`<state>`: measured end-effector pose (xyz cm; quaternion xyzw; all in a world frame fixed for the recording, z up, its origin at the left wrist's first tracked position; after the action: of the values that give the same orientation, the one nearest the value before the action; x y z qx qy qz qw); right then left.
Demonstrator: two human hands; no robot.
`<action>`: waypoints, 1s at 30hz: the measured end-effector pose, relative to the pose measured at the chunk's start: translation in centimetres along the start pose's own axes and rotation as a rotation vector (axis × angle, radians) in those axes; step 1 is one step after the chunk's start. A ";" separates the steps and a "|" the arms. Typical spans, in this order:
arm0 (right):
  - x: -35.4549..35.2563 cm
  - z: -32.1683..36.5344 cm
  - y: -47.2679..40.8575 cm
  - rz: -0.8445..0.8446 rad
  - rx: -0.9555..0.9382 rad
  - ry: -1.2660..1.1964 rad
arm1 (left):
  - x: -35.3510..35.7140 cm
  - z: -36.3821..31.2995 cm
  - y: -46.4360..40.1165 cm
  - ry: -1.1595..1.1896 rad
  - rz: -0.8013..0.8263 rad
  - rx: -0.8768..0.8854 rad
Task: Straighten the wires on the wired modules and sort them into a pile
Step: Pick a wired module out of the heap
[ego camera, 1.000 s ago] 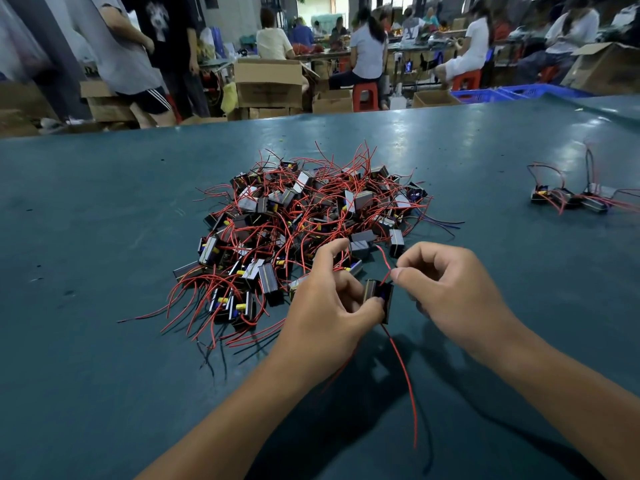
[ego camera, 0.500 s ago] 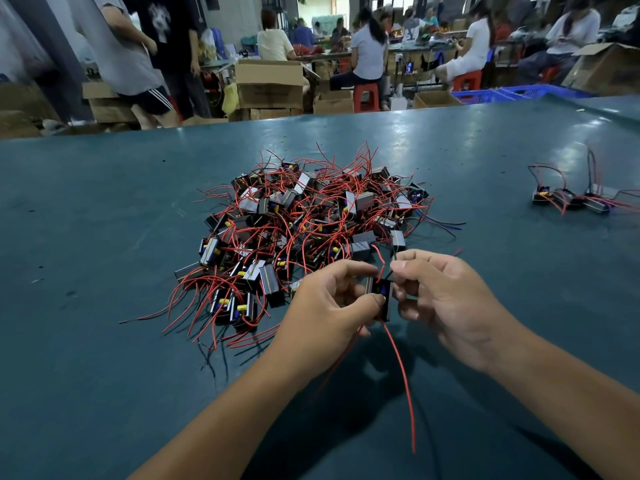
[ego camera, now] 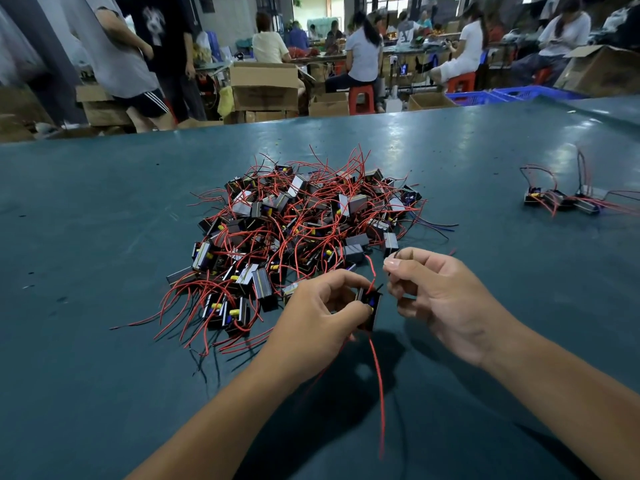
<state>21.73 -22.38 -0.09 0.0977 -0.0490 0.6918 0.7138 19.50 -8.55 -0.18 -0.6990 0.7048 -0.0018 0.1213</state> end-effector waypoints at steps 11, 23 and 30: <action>-3.0 -0.3 -1.9 -0.118 -0.027 0.218 | -1.4 2.0 -0.7 -0.351 0.103 -0.060; -2.6 -0.7 -1.8 0.070 0.006 0.479 | -2.4 2.1 -0.6 -0.620 0.216 0.000; -2.7 -0.7 -1.7 -0.002 -0.038 0.589 | -2.3 1.8 -0.4 -0.666 0.221 0.038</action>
<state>23.29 -24.95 -1.47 -0.1208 0.1473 0.6887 0.6995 20.17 -6.02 -1.44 -0.5783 0.6978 0.2260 0.3570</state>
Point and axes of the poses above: each hand's wrist, its own y-axis away from the middle knuckle, its own x-axis out of the palm, z = x × y, the point moved 9 cm from there along -y, towards the middle knuckle, and after that the axes turned 12 degrees about -z, right-handed, at the moved point
